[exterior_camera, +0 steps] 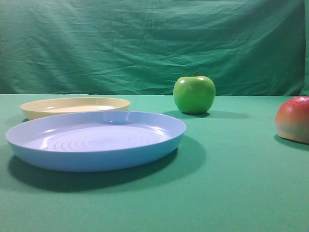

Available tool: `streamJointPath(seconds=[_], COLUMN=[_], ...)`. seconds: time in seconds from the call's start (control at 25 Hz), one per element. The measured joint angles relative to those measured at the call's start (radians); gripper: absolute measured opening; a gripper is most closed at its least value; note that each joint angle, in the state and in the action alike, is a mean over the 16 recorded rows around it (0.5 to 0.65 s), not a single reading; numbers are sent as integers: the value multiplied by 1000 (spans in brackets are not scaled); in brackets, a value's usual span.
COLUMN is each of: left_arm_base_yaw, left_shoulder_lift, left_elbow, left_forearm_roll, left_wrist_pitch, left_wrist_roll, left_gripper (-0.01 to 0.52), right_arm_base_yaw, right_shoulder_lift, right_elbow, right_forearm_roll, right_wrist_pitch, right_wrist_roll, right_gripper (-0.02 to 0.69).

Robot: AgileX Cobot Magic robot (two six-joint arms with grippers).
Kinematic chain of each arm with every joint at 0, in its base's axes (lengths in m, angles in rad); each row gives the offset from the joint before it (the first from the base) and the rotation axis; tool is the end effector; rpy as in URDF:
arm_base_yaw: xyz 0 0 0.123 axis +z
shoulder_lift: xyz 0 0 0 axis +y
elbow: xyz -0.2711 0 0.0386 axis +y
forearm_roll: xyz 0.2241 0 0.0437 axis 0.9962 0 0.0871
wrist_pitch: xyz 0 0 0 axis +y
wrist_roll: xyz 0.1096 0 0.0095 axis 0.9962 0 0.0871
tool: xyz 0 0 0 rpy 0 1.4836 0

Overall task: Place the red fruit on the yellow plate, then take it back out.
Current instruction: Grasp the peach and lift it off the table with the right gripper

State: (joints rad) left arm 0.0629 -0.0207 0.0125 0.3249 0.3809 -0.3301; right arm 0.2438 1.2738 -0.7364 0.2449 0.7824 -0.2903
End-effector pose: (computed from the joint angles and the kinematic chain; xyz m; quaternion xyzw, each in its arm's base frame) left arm 0.0563 0.0167 0.1726 -0.0717 0.7912 0.0581 0.6046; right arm 0.1991 0.0689 0.2146 -0.1898 0.9624 0.0955 0.1693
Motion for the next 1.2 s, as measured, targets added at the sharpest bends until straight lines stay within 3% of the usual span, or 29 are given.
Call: streamJointPath(seconds=[0.4, 0.6, 0.96, 1.2], left_arm_base_yaw=[0, 0, 0, 0], left_shoulder_lift=[0, 0, 0, 0], left_elbow=[0, 0, 0, 0], left_forearm_roll=[0, 0, 0, 0], left_wrist_pitch=[0, 0, 0, 0], left_wrist_roll=[0, 0, 0, 0], left_gripper=[0, 0, 0, 0], right_arm_base_yaw=[21, 21, 21, 21], right_shoulder_lift=[143, 230, 379, 430], right_elbow=[-101, -122, -133, -142], right_forearm_roll=[-29, -29, -30, -31], right_wrist_pitch=[-70, -111, -179, -194], right_wrist_roll=[-54, -69, -73, -75], right_gripper=[503, 631, 634, 522])
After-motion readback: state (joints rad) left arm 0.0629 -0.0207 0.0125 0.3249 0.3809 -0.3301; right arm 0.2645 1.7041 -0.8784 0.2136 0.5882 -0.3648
